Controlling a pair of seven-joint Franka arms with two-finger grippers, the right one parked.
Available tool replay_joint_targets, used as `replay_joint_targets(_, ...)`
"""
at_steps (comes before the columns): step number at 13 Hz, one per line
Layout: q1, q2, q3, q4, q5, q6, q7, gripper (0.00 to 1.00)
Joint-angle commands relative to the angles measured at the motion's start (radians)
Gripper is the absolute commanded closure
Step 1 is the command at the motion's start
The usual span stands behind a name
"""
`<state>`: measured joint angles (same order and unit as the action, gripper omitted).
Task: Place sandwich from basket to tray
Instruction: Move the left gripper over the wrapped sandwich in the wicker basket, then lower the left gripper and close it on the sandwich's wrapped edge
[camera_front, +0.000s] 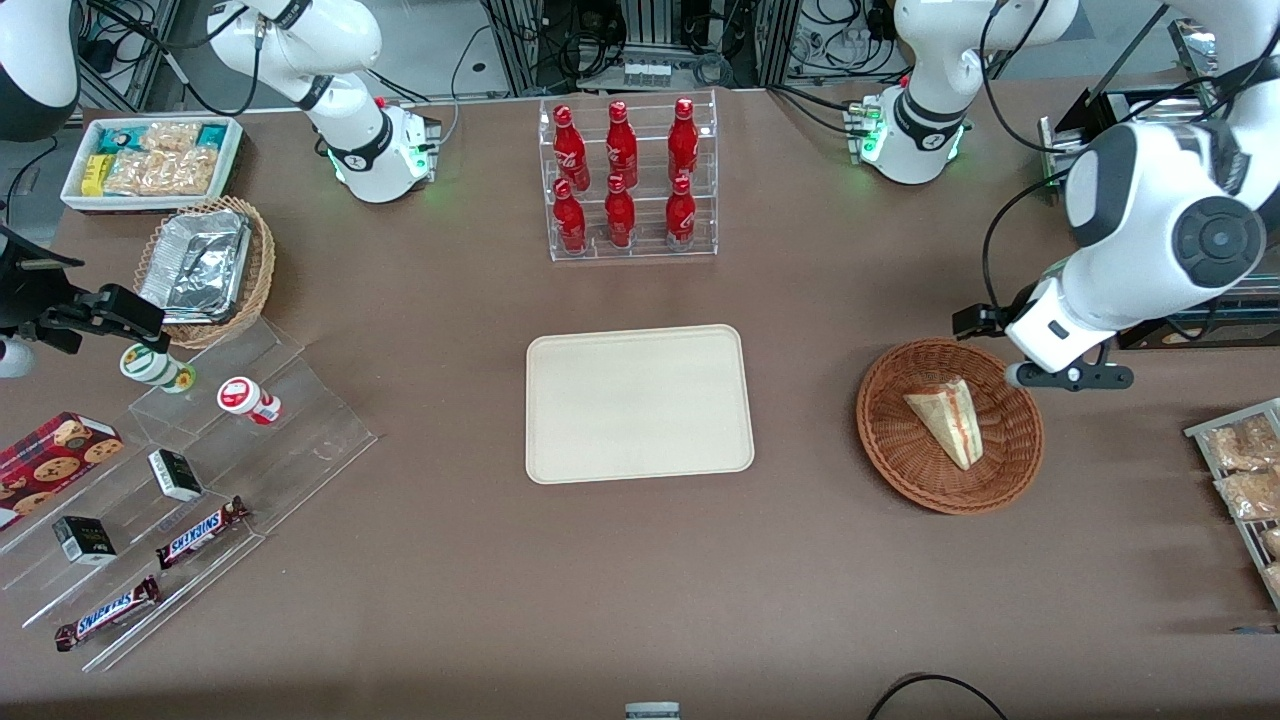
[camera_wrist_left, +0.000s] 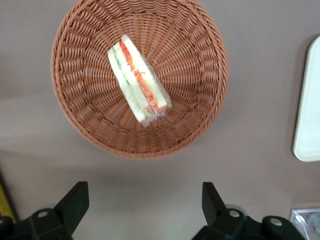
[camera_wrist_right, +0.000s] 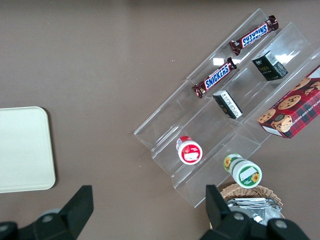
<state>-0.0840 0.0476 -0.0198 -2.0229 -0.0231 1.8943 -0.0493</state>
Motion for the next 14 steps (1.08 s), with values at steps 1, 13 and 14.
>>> replay_joint_targets(1, 0.003, -0.038, 0.003, -0.115, 0.002, 0.135, -0.017, 0.0)
replay_joint_targets(13, 0.009, 0.049, 0.0, -0.217, 0.002, 0.465, -0.635, 0.0)
replay_joint_targets(14, 0.007, 0.072, 0.0, -0.215, 0.003, 0.471, -0.63, 0.0)
